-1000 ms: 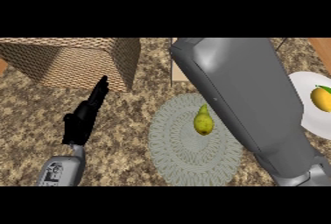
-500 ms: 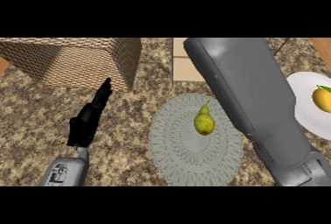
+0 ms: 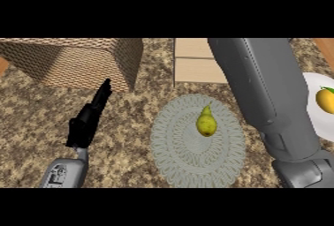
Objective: Pick the tomato from the placemat and place it in the tiered shelf
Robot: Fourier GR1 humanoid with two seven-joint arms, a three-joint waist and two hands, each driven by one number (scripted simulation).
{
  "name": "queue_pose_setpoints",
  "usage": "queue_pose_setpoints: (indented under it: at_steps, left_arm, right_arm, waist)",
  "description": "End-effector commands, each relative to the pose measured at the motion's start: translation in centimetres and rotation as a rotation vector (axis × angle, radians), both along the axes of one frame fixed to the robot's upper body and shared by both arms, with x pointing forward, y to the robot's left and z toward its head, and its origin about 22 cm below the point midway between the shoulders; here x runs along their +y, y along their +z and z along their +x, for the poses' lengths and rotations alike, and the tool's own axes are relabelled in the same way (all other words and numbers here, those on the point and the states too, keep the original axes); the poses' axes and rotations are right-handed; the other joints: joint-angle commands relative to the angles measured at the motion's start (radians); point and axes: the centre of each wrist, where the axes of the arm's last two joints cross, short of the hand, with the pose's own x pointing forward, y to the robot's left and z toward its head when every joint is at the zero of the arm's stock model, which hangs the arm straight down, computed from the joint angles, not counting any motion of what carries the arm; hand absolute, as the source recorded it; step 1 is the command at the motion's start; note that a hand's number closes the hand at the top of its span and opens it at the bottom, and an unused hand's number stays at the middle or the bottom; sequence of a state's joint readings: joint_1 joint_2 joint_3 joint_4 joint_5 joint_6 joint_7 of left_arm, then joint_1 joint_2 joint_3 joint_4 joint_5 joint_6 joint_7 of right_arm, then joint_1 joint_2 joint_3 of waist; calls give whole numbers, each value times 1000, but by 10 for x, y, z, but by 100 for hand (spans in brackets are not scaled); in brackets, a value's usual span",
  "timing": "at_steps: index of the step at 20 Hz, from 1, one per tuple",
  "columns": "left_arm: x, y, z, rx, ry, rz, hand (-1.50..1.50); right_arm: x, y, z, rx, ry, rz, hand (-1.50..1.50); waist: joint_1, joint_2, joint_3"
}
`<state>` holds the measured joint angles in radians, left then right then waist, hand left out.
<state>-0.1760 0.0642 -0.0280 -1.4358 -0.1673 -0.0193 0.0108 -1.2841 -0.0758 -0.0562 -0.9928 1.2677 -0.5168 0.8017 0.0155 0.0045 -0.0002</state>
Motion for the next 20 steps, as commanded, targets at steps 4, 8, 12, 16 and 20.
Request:
queue_pose_setpoints:
  at_steps: [4, 8, 12, 16, 20]
  left_arm:
    - [9, -15, -15, 3, -5, -8, 0]
    - [14, 8, -8, -6, 21, -5, 0]
    - [18, 4, -3, 0, 13, 16, 0]
    - [-1, 5, 1, -11, 16, 0, 0]
    - [-3, -13, -10, 12, 17, -5, 0]
  right_arm:
    - [-21, -23, 12, -36, -4, 13, 150]
    - [-49, -44, 22, 116, -300, -29, -150]
    - [-53, -42, 16, 119, -310, 6, -150]
    - [-45, -42, 3, 74, -240, 110, -150]
    - [-48, -21, 1, 6, -176, 180, -150]
  waist:
    - [-4, -3, 0]
    - [-14, -9, 0]
    - [-13, -6, 0]
    - [-17, -5, 0]
    - [-8, -3, 0]
